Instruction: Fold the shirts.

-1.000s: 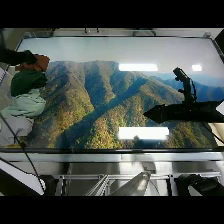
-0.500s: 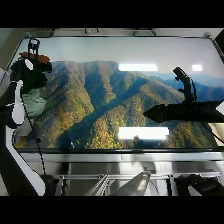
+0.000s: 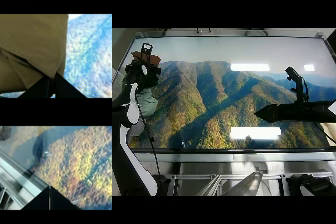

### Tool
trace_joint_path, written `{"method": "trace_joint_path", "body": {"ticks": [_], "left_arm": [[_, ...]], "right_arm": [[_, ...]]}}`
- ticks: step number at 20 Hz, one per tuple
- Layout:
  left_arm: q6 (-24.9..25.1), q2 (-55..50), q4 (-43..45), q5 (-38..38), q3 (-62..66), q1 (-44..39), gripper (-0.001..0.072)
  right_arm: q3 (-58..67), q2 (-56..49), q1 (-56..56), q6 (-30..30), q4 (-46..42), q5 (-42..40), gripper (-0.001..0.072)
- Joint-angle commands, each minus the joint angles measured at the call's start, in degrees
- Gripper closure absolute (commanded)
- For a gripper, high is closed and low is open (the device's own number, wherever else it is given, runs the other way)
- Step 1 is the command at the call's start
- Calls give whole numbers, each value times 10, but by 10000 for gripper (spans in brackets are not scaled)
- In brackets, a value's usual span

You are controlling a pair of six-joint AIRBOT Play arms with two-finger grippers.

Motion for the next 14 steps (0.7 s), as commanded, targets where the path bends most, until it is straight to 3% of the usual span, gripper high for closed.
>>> {"method": "trace_joint_path", "body": {"ticks": [1,4,6,8,10,12,14], "left_arm": [[-8,14,7,-2,4,-15,673],[-8,55,5,-19,4,-40,674],[-7,79,-26,-73,4,-56,675],[26,109,-75,-116,-28,-68,675],[38,132,-79,-134,-78,-72,676],[44,136,-81,-202,-114,-64,676],[129,136,-111,-274,-144,-58,676]], "right_arm": [[0,0,0,0,3,0,691],[0,-1,0,-2,3,0,691],[0,-1,0,-3,2,0,691],[0,-1,0,-9,2,0,691],[0,-1,0,-9,2,1,691],[0,-1,0,-16,2,7,691],[0,-1,0,-18,2,6,691]]}}
